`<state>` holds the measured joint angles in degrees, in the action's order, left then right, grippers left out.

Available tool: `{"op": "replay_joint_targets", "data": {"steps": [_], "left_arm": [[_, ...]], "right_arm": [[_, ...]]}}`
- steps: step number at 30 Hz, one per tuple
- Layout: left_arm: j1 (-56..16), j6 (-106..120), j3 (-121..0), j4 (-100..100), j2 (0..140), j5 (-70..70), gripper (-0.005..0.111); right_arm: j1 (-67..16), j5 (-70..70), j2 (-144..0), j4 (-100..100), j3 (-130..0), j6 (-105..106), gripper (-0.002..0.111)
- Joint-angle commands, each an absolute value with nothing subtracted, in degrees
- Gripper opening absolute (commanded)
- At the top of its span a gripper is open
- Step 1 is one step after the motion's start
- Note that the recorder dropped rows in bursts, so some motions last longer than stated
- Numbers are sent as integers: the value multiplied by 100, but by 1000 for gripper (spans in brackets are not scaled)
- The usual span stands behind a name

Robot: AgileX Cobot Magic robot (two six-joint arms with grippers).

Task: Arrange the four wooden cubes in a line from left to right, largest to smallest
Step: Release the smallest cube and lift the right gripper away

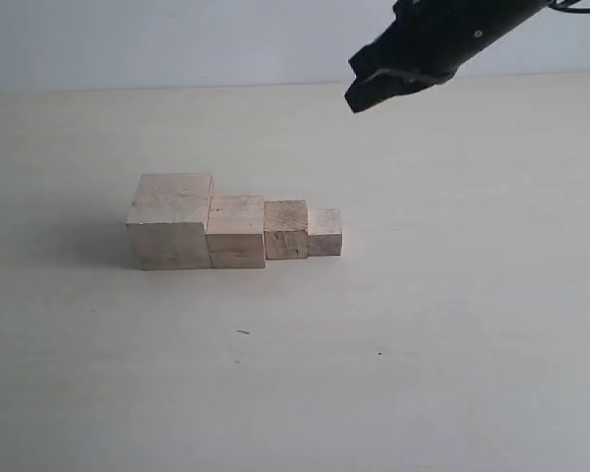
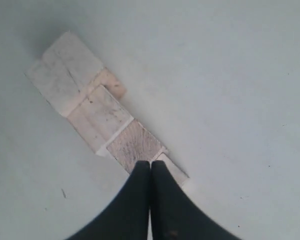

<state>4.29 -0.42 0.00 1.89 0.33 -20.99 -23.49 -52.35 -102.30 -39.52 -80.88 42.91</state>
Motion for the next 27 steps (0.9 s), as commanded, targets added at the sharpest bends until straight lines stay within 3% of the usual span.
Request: {"op": "replay_joint_targets", "data": {"steps": [1, 14, 27], "left_arm": [[386, -35, 0, 175, 0, -2029, 0], [386, -35, 0, 175, 0, -2029, 0], [386, -35, 0, 175, 0, -2029, 0]], "right_arm": [[-2367, -5314, -9700, -3943, -8093, 3492, 0], [-2367, -3607, -7394, -3787, -5567, 1884, 0], [-2367, -3256, -6341, -3554, -5422, 1803, 0]]}}
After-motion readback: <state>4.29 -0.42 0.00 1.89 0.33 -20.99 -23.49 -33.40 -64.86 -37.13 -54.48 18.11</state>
